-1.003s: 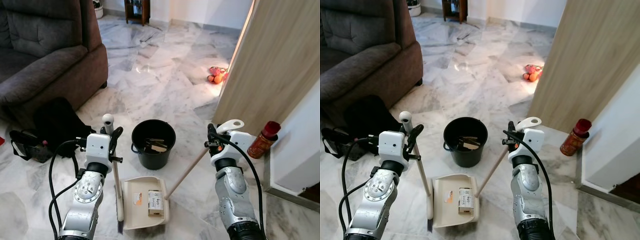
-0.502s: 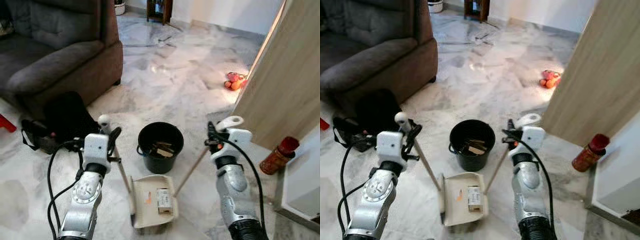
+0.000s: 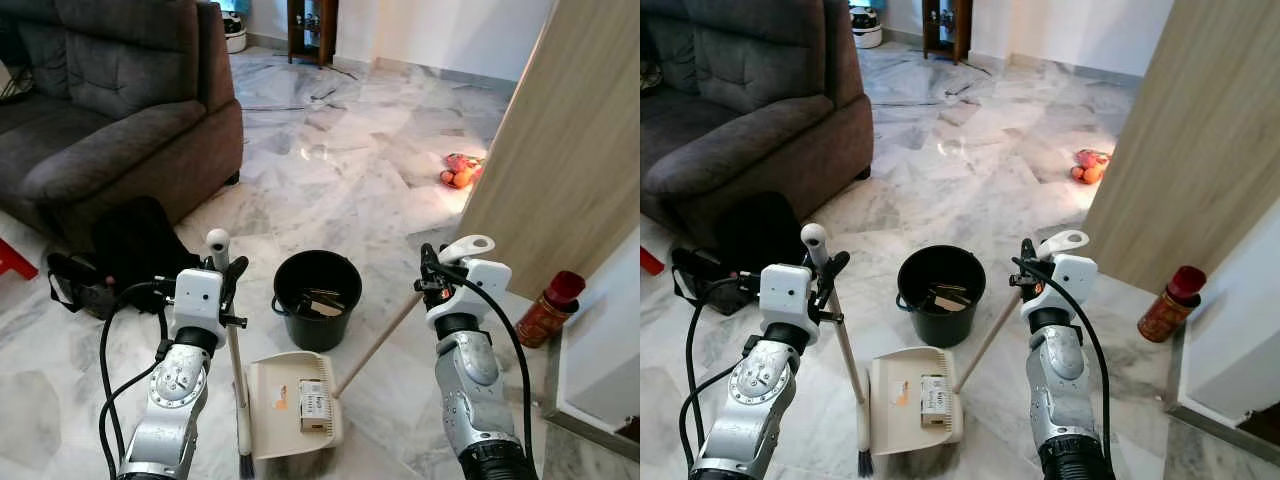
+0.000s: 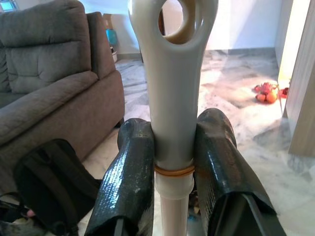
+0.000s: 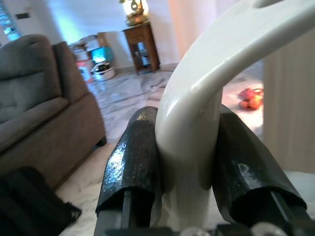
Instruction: Sweep floor
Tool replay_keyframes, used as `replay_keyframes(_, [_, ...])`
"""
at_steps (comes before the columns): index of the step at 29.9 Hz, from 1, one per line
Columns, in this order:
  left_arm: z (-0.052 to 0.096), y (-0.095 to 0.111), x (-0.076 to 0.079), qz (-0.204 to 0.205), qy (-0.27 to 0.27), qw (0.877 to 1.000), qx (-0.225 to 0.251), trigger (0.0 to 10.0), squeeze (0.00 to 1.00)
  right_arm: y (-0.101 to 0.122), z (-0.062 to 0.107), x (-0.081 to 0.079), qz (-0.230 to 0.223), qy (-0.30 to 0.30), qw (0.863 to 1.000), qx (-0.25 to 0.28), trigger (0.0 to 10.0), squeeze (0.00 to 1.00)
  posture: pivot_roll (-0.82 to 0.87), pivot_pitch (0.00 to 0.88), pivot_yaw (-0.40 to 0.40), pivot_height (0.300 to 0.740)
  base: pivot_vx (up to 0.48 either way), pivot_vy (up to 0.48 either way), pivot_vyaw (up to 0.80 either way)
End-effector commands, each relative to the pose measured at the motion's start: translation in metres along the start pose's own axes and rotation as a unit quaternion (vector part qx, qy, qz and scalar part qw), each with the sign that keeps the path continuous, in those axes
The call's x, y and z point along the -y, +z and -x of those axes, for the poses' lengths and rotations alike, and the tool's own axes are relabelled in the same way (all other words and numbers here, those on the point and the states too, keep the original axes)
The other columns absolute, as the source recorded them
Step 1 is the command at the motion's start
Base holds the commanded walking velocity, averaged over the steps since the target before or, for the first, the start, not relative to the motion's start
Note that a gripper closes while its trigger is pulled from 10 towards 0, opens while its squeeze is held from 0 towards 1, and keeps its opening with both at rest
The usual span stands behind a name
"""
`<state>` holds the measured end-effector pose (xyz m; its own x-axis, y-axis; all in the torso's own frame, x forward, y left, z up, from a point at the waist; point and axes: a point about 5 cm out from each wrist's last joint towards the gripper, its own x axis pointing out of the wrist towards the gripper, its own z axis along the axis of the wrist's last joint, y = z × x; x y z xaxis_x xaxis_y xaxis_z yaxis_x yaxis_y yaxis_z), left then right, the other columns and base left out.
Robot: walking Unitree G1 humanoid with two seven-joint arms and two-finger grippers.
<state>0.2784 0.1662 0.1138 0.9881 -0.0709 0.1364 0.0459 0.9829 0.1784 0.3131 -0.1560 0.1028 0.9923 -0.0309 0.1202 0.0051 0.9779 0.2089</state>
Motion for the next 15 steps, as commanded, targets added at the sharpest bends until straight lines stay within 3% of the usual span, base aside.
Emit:
replay_keyframes(1, [0.01, 0.002, -0.013, -0.041, 0.021, 0.999, 0.017, 10.0, 0.0, 0.029, -0.008, -0.002, -0.014, -0.005, 0.998, 0.061, 10.0, 0.0, 0.13, 0.056, -0.007, 0.74, 0.0, 0.0, 0.0])
replay_keyframes(9, [0.025, -0.016, -0.02, -0.079, 0.032, 0.996, -0.01, 10.0, 0.0, 0.046, -0.012, -0.007, -0.017, -0.006, 0.995, 0.094, 10.0, 0.0, 0.13, 0.059, -0.004, 0.74, 0.0, 0.0, 0.0])
replay_keyframes(15, [0.03, -0.026, -0.023, -0.079, 0.042, 0.996, -0.029, 10.0, 0.0, 0.069, -0.014, -0.013, -0.017, 0.02, 0.991, 0.129, 10.0, 0.0, 0.13, 0.072, -0.006, 0.74, 0.0, 0.0, 0.0])
